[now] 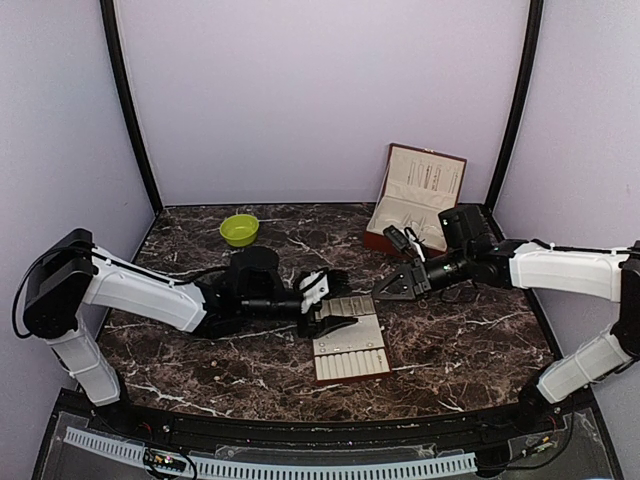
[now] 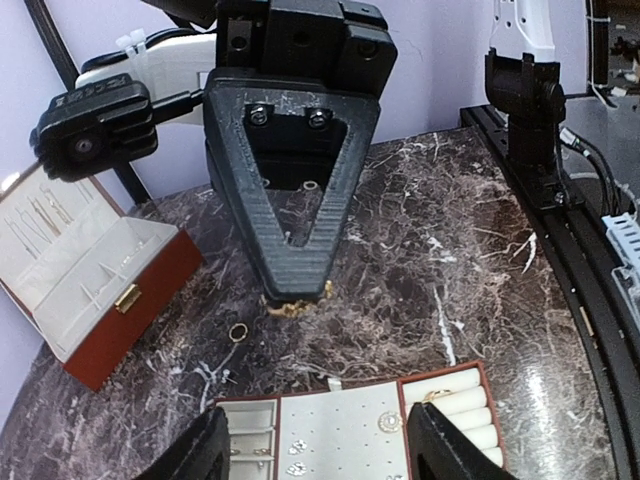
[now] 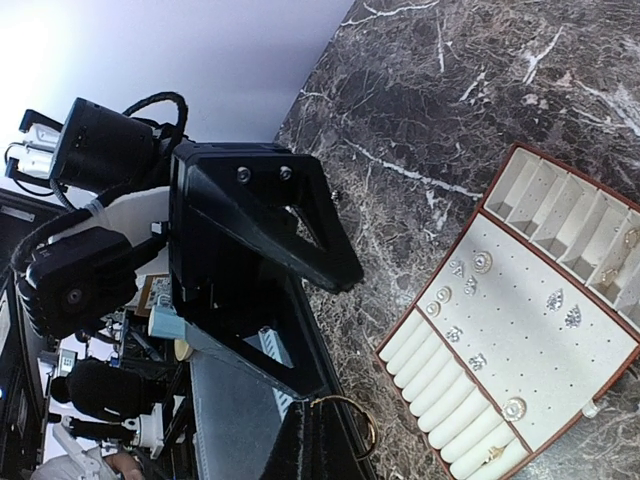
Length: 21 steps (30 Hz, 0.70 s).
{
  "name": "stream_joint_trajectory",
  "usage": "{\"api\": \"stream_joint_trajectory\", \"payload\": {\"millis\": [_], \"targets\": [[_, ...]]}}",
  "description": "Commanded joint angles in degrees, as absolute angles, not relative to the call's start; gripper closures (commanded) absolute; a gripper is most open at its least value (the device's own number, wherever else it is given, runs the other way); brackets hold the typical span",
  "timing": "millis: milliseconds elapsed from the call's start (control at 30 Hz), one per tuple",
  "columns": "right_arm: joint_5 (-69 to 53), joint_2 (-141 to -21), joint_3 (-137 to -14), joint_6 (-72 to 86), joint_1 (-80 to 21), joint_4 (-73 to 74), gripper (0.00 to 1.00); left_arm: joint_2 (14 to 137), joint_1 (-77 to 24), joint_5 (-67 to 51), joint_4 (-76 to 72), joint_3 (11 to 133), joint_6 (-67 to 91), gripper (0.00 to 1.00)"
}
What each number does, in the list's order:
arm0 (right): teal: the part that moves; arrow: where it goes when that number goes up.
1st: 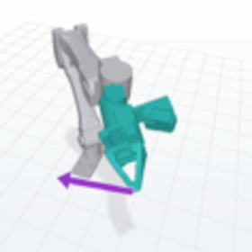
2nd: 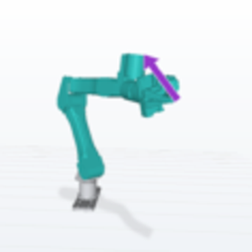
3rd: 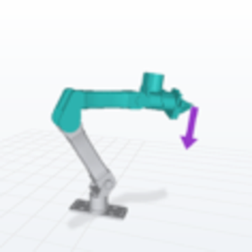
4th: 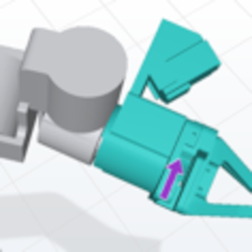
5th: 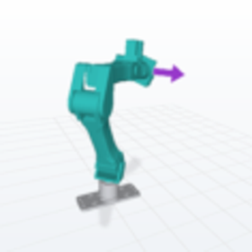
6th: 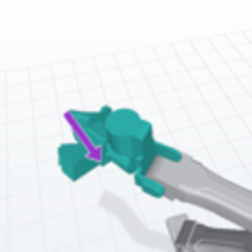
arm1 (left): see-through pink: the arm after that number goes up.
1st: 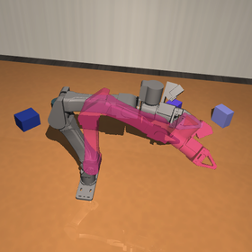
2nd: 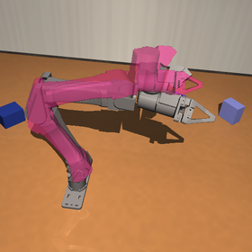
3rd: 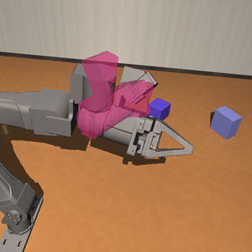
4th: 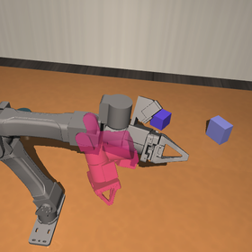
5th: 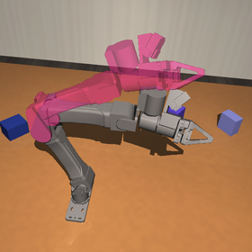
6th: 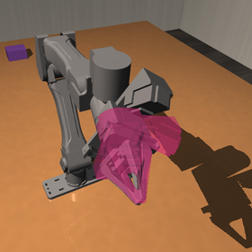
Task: Organize the mixed jewelry
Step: Pass from the right arm to the left
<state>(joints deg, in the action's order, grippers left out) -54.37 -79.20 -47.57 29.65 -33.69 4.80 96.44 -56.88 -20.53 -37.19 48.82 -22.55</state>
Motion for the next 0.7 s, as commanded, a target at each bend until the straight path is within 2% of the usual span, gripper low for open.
{"api": "stream_joint_trajectory", "payload": {"millis": [0,200,667], "targets": [[-57.1,-79.5,-49.2,29.8,-35.0,2.3,1.0,97.5,-57.9,-15.5,-43.3,50.8,-28.7,0.39],[-57.5,-79.9,-49.5,30.7,-35.6,1.8,1.0,99.4,-59.1,-13.0,-44.5,52.2,-32.0,0.51],[-57.6,-80.3,-49.2,32.0,-36.4,1.0,1.0,101.0,-61.8,-10.9,-45.6,53.7,-34.9,0.58]]}}
